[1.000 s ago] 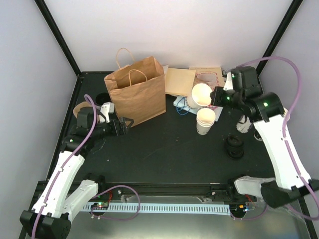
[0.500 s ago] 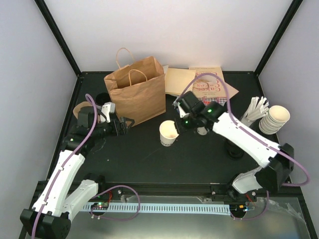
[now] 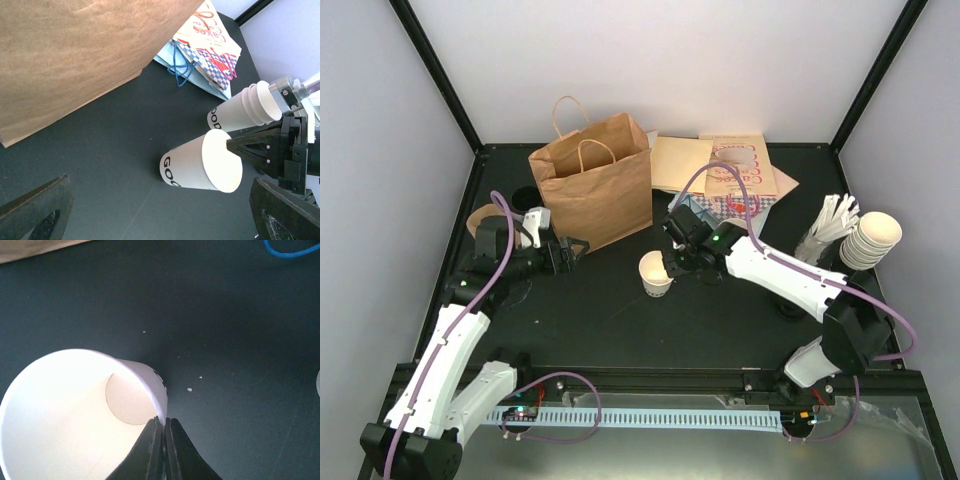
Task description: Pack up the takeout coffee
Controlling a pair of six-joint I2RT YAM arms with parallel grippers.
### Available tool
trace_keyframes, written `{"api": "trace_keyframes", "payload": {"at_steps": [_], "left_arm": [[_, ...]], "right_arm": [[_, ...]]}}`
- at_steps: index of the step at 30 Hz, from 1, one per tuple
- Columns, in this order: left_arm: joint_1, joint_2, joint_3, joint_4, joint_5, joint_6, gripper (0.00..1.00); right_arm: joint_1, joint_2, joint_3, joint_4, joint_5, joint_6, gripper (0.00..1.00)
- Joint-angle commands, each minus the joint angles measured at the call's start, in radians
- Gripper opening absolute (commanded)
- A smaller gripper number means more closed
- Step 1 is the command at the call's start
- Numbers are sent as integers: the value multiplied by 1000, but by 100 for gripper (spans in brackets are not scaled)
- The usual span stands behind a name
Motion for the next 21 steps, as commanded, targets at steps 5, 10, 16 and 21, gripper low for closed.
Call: {"api": "trace_keyframes", "payload": {"at_steps": [5, 10, 16, 21], "left_arm": [[1, -9, 2, -1, -9, 4, 99], [0, -10, 6, -8, -12, 3, 99], [0, -13, 16, -13, -24, 2, 99], [0, -10, -2, 4, -17, -7, 99]], "right_arm": [[8, 2, 0, 43, 71, 0, 13], [7, -2, 42, -2, 120, -10, 29], [7, -155, 89, -54, 289, -27, 30], [7, -350, 30, -39, 419, -42, 38]]}}
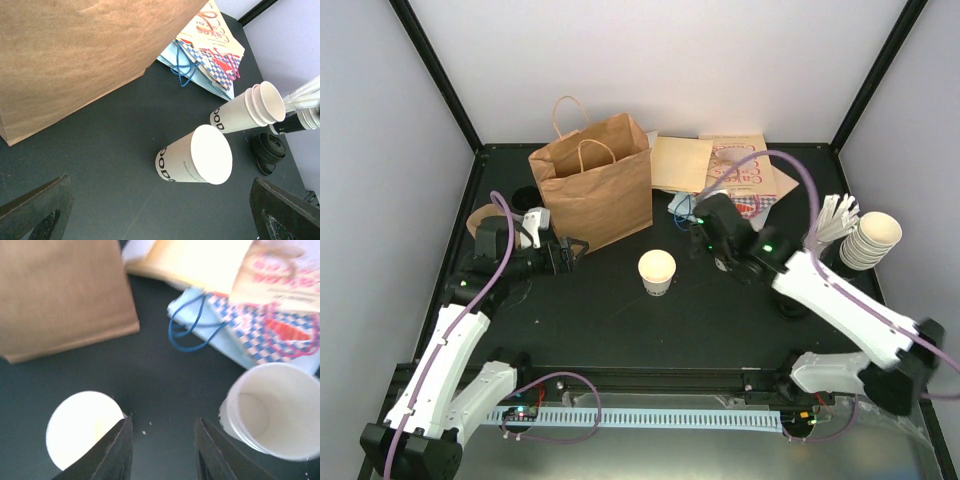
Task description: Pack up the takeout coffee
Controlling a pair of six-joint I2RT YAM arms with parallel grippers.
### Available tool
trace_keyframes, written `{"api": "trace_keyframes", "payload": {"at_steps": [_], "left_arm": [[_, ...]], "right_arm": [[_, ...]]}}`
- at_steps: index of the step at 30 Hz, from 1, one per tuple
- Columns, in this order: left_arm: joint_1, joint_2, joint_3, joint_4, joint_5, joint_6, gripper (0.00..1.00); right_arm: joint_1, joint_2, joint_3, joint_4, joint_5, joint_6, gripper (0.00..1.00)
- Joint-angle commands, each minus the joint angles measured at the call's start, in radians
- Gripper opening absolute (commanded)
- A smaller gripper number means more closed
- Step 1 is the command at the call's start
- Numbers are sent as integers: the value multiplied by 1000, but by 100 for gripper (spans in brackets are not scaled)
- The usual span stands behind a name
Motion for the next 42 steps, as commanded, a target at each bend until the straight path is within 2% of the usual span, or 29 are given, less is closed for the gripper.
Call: {"api": "trace_keyframes", "payload": {"at_steps": [1, 3, 9, 13, 16, 19, 21, 24, 30, 42], "left_arm": [[0, -10, -6, 15, -4, -9, 99], [0, -10, -15, 23, 2, -16, 99], [0, -8, -32, 47, 10, -21, 99], [-1, -5, -33, 44, 15, -14, 99], [0, -12, -44, 46, 16, -14, 99], [0, -21, -66, 63, 20, -14, 99], [0, -24, -72, 65, 24, -12, 99], [0, -26, -74, 58, 28, -4, 99], [0, -33, -76, 56, 21, 12, 99], [0, -21, -76, 57, 18, 32, 99]], "right_arm": [[3, -175, -40, 9, 173, -18, 44], [3, -224, -72, 6, 196, -2, 48], [3, -285, -139, -64, 283, 103, 48], [-20, -285, -168, -266, 444, 372, 60], [-125, -308, -224, -334, 398, 476, 60], [-340, -336, -321, -257, 210, 415, 57], [-472, -322, -369, -193, 82, 336, 51], [-596, -251, -386, -148, -18, 273, 50], [-630, -25, -292, -169, 7, 243, 46], [-642, 125, -263, -100, 42, 234, 45]]}}
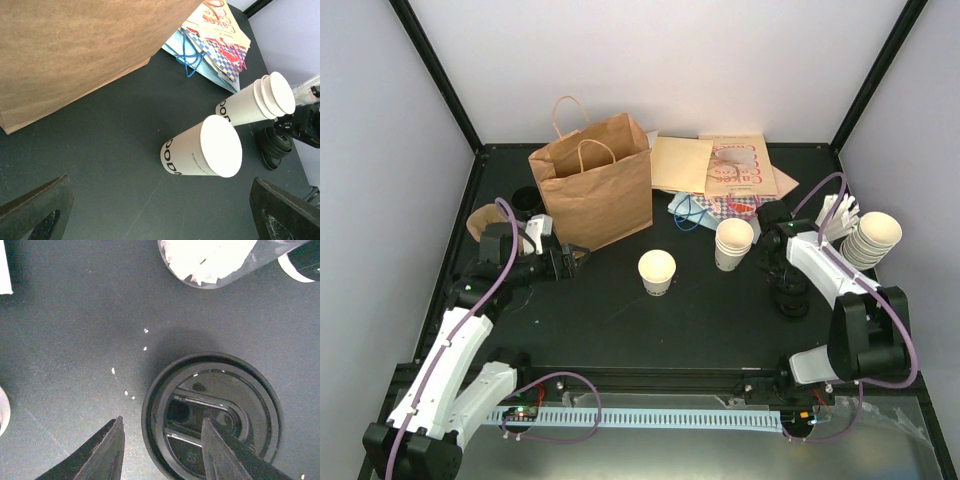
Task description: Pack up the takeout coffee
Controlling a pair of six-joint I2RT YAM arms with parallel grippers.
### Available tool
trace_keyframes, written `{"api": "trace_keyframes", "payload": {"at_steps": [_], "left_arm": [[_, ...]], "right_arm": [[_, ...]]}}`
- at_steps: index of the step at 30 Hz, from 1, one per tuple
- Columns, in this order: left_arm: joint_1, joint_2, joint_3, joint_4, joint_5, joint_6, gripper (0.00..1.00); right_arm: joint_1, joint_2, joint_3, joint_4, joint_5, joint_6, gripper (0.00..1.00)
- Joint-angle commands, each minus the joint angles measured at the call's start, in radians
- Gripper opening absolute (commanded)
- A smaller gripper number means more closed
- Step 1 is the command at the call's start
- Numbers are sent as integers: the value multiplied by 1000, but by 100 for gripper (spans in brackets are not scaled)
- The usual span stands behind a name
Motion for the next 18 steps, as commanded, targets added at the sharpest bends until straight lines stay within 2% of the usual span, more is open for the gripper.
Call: {"api": "trace_keyframes", "payload": {"at_steps": [1, 11, 18], "left_arm": [[0, -1, 0, 25, 9, 24, 99], [0, 23, 4, 35, 9, 29, 99], [0, 32, 7, 34, 6, 34, 99]], "right_arm": [[-16, 45, 30, 36, 24, -8, 45], [-29, 93, 40, 49, 33, -14, 28], [-30, 101, 30, 53, 32, -16, 27]]}}
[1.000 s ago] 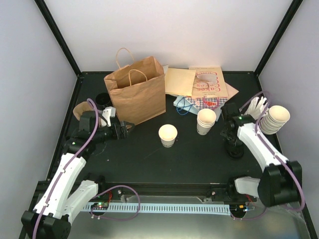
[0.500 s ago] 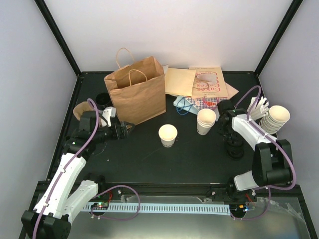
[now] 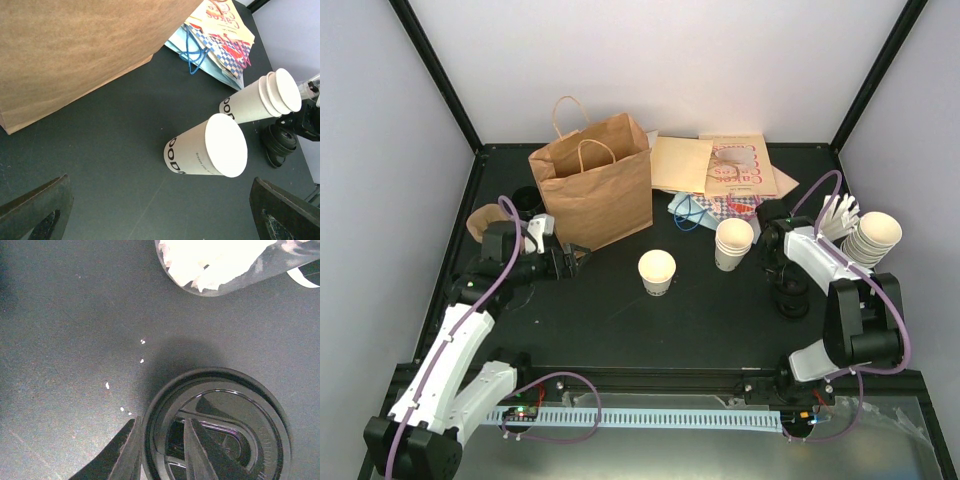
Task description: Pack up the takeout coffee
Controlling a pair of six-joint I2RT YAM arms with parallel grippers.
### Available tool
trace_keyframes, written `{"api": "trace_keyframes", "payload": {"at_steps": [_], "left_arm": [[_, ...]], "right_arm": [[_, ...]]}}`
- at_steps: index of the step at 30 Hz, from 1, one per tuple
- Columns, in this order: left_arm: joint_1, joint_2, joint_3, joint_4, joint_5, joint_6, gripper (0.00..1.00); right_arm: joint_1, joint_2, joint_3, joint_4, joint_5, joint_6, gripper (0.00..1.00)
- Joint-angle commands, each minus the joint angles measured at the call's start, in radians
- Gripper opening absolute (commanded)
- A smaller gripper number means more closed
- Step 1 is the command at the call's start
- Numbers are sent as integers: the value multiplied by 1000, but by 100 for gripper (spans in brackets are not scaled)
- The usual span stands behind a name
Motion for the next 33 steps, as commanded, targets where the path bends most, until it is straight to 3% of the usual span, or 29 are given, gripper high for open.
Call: {"api": "trace_keyframes", "payload": {"at_steps": [1, 15, 22, 33], "left_arm": [[0, 10, 7, 28, 6, 16, 99], [0, 0, 6, 16, 0, 20, 99], [0, -5, 8, 11, -4, 20, 99], [0, -10, 11, 8, -3, 19, 99]], "right_arm": [[-6, 13, 11, 18, 22, -2, 27], [-5, 48, 1, 26, 13, -13, 25], [-5, 25, 9, 8, 18, -16, 11], [-5, -76, 43, -74, 23, -21, 7]]}}
